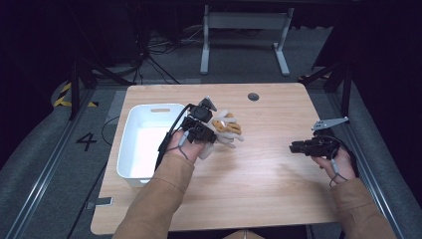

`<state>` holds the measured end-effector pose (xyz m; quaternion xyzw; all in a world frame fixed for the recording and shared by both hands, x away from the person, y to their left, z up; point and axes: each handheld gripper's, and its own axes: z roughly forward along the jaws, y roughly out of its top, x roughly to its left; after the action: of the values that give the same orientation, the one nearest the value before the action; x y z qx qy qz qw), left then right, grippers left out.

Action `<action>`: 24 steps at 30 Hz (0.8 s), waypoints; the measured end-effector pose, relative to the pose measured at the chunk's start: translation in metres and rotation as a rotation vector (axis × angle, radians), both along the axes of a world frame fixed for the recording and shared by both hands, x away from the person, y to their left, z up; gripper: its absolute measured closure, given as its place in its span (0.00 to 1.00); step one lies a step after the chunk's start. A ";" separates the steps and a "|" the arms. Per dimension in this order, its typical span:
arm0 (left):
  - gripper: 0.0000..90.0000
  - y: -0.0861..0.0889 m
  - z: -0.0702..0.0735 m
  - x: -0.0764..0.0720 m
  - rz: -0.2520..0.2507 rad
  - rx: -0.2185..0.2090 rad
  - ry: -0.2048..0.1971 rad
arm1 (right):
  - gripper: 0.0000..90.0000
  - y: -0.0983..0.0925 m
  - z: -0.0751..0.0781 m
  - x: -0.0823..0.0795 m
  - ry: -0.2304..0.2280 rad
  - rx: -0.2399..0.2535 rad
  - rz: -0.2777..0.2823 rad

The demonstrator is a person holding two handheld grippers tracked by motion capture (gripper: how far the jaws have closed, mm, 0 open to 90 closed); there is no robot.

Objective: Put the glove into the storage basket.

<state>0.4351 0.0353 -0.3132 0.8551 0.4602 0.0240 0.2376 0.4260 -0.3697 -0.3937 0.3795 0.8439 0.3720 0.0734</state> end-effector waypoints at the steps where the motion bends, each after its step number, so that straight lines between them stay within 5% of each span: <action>1: 0.75 0.000 0.001 0.000 0.014 0.007 0.001 | 0.80 -0.001 -0.003 0.000 0.012 0.018 -0.003; 5: 0.75 0.005 0.006 -0.001 0.069 0.000 -0.002 | 0.84 -0.001 -0.018 0.000 0.006 -0.008 -0.022; 12: 0.75 0.012 0.009 -0.005 0.126 -0.007 -0.004 | 0.90 0.010 -0.018 -0.002 -0.033 -0.075 -0.034; 16: 0.75 0.014 0.011 -0.006 0.169 0.012 -0.015 | 0.93 0.009 -0.022 -0.005 -0.018 -0.087 -0.045; 24: 0.75 0.029 0.014 -0.001 0.273 -0.015 0.002 | 0.94 0.006 -0.023 -0.004 -0.007 -0.086 -0.066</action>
<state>0.4344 0.0640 -0.2997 0.7826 0.5728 0.0518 0.2381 0.4223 -0.3636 -0.4170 0.4023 0.8458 0.3342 0.1048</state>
